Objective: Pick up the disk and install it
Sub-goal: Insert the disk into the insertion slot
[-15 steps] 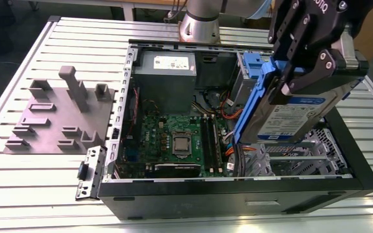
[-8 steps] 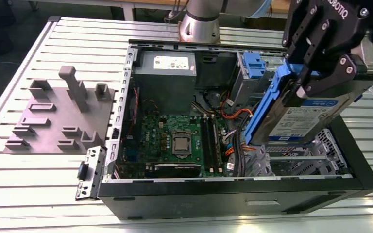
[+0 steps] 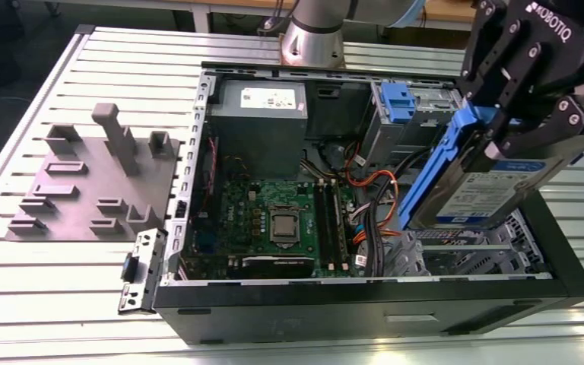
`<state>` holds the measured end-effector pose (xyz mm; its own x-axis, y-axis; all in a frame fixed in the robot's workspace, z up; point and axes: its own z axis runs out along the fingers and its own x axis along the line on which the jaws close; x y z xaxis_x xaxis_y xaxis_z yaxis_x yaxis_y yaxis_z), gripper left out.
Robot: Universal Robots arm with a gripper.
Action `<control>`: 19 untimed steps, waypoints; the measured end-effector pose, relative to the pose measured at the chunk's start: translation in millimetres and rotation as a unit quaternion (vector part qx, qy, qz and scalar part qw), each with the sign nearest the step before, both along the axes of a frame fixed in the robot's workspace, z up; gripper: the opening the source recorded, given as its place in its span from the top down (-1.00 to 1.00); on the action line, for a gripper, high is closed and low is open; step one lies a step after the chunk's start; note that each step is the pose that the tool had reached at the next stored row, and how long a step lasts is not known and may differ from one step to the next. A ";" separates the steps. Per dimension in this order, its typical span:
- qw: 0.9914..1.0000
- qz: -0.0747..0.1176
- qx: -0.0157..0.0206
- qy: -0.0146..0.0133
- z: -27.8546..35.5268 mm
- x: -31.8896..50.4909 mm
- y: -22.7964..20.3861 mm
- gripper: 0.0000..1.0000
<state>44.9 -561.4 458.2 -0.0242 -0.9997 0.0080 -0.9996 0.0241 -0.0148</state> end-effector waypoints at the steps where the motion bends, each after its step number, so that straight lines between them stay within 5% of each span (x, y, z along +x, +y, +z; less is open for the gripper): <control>1: 1.000 0.000 0.000 0.000 -0.6 2.1 0.0 0.27; 19: 1.000 0.000 0.000 0.000 -12.1 25.4 -0.3 0.27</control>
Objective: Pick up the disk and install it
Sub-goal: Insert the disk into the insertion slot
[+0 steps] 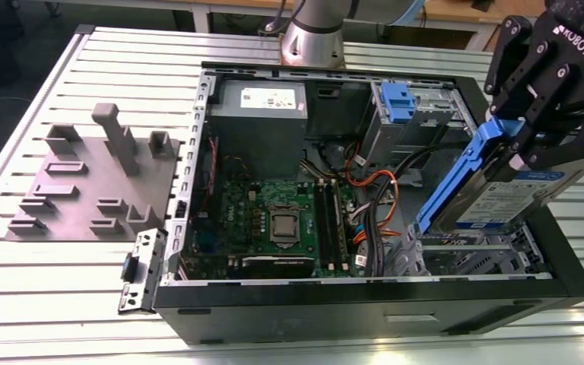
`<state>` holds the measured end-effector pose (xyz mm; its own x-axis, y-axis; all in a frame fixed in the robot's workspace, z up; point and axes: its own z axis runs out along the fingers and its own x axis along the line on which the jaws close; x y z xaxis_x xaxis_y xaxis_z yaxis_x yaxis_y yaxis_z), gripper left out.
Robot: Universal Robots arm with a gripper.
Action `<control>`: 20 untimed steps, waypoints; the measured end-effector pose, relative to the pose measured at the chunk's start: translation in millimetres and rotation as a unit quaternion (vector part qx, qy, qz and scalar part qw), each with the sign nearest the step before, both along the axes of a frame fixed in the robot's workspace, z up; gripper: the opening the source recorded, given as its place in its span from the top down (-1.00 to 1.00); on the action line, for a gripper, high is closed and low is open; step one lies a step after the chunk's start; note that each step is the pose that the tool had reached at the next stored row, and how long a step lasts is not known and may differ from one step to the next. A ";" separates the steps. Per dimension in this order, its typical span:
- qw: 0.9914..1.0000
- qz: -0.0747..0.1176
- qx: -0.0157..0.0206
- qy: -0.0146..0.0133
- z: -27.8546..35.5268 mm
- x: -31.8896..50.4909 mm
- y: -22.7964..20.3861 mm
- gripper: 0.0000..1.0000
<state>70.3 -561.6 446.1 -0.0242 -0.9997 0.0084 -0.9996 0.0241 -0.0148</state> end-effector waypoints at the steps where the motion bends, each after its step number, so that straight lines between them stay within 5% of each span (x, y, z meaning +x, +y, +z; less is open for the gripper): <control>1: 1.000 0.000 0.000 0.000 -0.8 0.4 0.0 0.27; 20: 1.000 0.000 0.000 0.000 -12.7 4.7 -1.6 0.27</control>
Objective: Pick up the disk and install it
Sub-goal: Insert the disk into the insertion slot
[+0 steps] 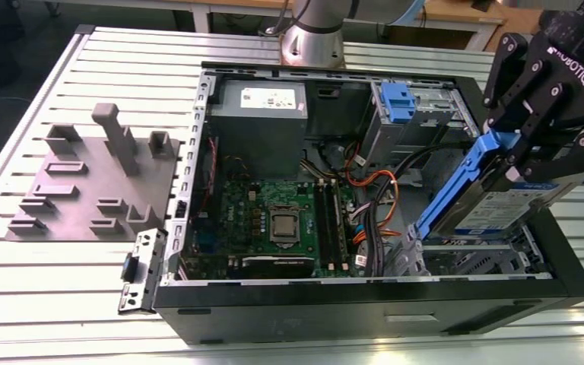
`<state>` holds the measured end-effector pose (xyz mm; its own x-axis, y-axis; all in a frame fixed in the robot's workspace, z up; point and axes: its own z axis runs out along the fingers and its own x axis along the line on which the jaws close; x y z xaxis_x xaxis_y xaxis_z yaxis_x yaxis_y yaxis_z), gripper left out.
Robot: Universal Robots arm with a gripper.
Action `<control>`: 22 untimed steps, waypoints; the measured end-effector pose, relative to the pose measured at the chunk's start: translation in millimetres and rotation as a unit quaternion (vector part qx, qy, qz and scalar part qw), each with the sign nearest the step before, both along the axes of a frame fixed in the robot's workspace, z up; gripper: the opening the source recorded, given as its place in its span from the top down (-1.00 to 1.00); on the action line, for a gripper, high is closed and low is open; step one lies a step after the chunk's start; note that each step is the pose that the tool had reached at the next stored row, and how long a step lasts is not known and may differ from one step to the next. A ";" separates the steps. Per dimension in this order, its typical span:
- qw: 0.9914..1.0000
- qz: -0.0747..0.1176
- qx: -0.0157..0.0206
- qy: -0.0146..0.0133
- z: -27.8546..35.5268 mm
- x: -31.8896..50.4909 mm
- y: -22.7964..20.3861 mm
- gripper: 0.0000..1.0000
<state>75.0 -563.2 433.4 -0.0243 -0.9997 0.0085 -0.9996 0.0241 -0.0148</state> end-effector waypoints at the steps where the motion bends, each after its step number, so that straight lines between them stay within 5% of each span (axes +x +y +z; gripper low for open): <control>1: 1.000 0.000 0.000 0.000 -0.7 0.1 -0.1 0.27; 17: 1.000 0.000 0.000 0.000 -3.7 0.3 -0.6 0.27; 22: 1.000 0.000 0.000 -0.002 -7.5 0.4 -0.6 0.12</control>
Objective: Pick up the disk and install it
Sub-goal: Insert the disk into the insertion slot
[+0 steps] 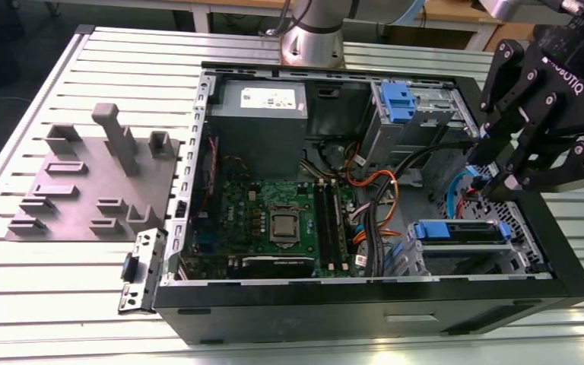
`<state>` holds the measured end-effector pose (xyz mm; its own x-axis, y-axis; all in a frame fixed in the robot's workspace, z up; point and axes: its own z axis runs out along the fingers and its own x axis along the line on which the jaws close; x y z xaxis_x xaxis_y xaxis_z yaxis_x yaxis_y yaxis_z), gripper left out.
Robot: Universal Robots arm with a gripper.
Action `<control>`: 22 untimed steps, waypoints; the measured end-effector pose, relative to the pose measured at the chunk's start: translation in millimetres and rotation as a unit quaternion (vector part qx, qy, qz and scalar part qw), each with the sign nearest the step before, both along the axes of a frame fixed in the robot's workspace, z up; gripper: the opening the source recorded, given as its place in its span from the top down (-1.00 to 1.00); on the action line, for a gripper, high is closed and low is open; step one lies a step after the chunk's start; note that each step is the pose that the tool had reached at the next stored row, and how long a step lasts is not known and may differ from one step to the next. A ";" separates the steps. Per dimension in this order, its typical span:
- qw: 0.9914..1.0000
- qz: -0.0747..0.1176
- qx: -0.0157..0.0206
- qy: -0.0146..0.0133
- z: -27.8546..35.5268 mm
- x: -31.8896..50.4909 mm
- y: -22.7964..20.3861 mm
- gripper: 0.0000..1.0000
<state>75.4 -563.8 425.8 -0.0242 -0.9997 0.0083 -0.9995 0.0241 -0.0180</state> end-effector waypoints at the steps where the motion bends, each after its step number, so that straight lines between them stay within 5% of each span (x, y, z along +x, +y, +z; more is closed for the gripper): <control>1: 1.000 0.000 0.000 0.000 -2.0 0.0 0.0 0.12; 10: 1.000 0.001 -0.001 0.000 -18.1 0.0 0.0 0.15; 17: 1.000 0.001 -0.001 0.000 -30.9 0.0 0.0 0.75; 22: 1.000 0.002 -0.002 0.000 -40.0 0.0 0.0 0.79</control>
